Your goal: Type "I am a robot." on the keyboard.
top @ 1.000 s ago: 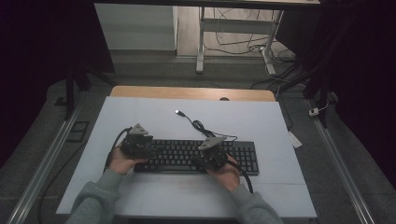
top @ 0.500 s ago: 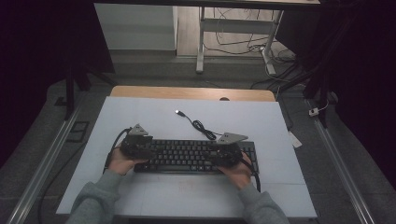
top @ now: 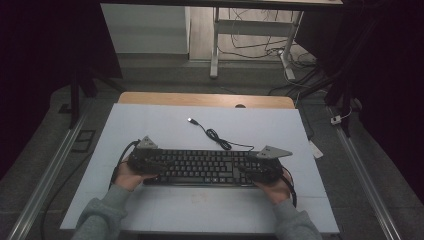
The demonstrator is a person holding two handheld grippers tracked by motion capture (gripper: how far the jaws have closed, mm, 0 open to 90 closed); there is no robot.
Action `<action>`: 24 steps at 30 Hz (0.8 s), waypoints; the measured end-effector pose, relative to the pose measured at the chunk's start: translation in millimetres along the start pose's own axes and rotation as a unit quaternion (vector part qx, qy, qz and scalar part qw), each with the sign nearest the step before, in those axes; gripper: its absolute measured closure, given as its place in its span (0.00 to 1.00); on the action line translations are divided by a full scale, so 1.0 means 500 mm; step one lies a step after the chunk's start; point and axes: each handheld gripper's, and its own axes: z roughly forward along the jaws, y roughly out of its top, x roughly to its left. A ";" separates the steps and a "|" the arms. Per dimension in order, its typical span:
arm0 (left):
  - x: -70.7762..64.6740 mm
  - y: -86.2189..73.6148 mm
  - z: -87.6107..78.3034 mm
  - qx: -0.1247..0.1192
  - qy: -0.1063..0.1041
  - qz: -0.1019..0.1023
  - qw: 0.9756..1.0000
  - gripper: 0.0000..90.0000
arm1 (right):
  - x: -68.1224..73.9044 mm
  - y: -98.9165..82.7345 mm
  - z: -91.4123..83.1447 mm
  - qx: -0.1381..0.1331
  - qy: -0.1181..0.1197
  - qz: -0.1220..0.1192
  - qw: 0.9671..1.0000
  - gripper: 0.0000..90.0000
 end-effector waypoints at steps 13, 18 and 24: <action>-0.028 -0.068 -0.035 -0.005 0.000 -0.014 1.000 0.36 | -0.039 -0.086 -0.101 0.006 -0.036 0.020 0.999 0.53; -0.038 -0.084 -0.048 -0.013 0.002 -0.015 1.000 0.36 | -0.043 -0.113 -0.142 -0.001 -0.047 0.017 0.999 0.52; -0.037 -0.093 -0.057 -0.015 0.007 -0.017 1.000 0.36 | -0.045 -0.124 -0.152 0.006 -0.045 0.015 0.999 0.51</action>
